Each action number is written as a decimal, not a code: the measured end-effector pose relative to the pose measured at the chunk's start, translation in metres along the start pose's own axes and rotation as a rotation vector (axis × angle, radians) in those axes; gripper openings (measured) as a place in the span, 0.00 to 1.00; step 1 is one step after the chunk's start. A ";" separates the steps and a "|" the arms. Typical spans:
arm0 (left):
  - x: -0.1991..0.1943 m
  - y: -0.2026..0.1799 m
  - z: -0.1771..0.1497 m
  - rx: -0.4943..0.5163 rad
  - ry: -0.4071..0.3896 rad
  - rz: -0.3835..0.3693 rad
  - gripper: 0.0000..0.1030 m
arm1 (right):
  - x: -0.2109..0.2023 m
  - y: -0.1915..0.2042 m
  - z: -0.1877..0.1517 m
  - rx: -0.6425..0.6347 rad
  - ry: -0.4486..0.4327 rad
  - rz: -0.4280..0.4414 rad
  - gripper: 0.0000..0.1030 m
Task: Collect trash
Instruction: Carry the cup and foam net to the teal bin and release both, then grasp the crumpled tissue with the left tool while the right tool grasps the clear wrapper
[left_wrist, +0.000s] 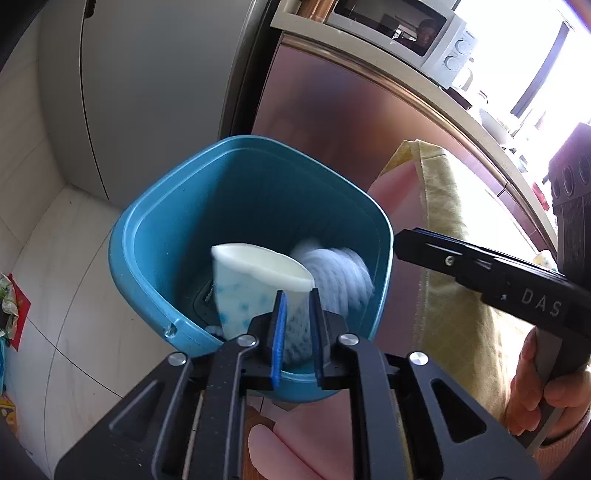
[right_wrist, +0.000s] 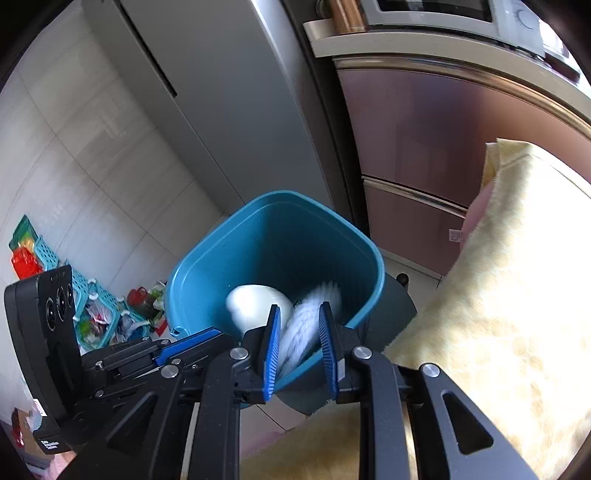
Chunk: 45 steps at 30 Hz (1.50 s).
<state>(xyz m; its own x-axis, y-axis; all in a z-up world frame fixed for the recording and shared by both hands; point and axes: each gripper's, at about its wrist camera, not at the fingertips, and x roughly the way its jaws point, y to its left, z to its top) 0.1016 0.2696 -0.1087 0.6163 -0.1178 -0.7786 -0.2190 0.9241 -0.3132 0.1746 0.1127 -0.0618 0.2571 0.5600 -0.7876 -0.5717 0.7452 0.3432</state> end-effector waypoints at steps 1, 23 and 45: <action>-0.002 0.000 -0.001 0.005 -0.006 0.000 0.16 | -0.003 -0.002 -0.001 0.008 -0.007 0.002 0.21; -0.106 -0.135 -0.062 0.320 -0.196 -0.277 0.50 | -0.237 -0.062 -0.099 0.054 -0.385 -0.058 0.40; -0.042 -0.294 -0.154 0.482 0.173 -0.571 0.55 | -0.326 -0.235 -0.280 0.591 -0.428 -0.371 0.55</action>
<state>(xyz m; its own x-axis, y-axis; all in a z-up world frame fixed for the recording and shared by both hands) 0.0234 -0.0531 -0.0679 0.3986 -0.6435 -0.6535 0.4764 0.7542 -0.4520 0.0069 -0.3463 -0.0287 0.6922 0.2399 -0.6806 0.0838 0.9101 0.4059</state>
